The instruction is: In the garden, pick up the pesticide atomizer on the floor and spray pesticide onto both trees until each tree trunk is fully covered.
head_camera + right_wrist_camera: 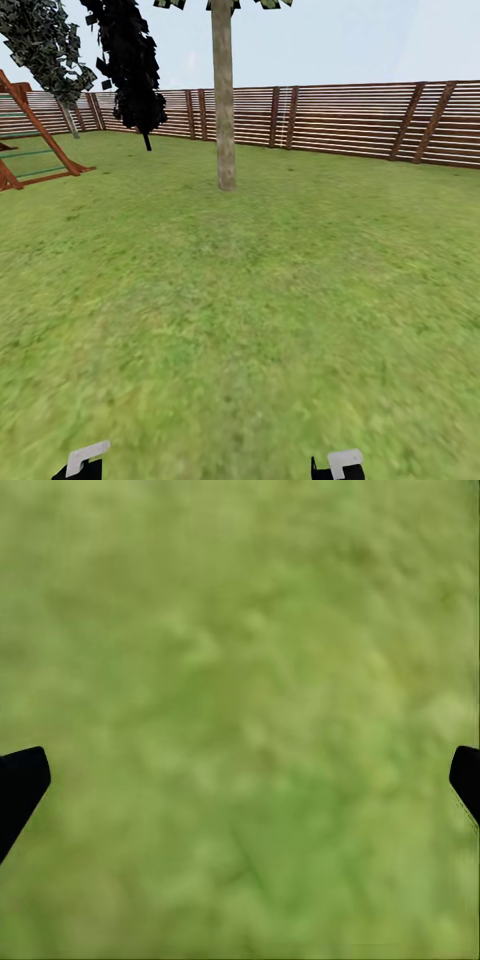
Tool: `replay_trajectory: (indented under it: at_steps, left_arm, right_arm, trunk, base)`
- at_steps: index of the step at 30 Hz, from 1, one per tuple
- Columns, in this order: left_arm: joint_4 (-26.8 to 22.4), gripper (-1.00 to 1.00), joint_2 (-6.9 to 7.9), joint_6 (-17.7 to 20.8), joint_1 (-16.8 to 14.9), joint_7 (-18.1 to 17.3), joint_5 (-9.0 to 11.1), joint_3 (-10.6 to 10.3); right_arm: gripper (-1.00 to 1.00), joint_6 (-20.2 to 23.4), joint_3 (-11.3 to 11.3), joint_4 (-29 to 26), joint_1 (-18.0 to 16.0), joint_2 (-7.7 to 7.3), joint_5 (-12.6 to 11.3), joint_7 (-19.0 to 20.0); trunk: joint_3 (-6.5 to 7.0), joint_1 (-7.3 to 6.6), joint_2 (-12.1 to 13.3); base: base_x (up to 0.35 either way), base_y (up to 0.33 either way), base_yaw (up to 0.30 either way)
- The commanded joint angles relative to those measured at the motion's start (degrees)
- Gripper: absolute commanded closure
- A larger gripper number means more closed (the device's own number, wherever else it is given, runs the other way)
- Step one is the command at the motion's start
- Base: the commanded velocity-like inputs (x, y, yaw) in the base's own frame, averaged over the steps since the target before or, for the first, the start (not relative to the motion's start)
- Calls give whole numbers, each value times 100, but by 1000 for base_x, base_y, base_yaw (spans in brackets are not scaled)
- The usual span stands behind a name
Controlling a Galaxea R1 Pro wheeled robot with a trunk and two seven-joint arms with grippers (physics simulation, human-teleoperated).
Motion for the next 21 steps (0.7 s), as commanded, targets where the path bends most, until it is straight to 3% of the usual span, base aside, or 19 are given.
replay_trajectory:
  at_steps: [1,21]
  left_arm:
    - [0,100,0,0,2,2,0,1]
    - [-4,100,0,0,5,-4,0,1]
  right_arm:
    - [-100,0,0,0,0,0,1,0]
    - [-100,0,0,0,0,0,-2,0]
  trunk:
    - [0,0,0]
    - [0,0,0]
  base:
    - [337,0,0]
    - [337,0,0]
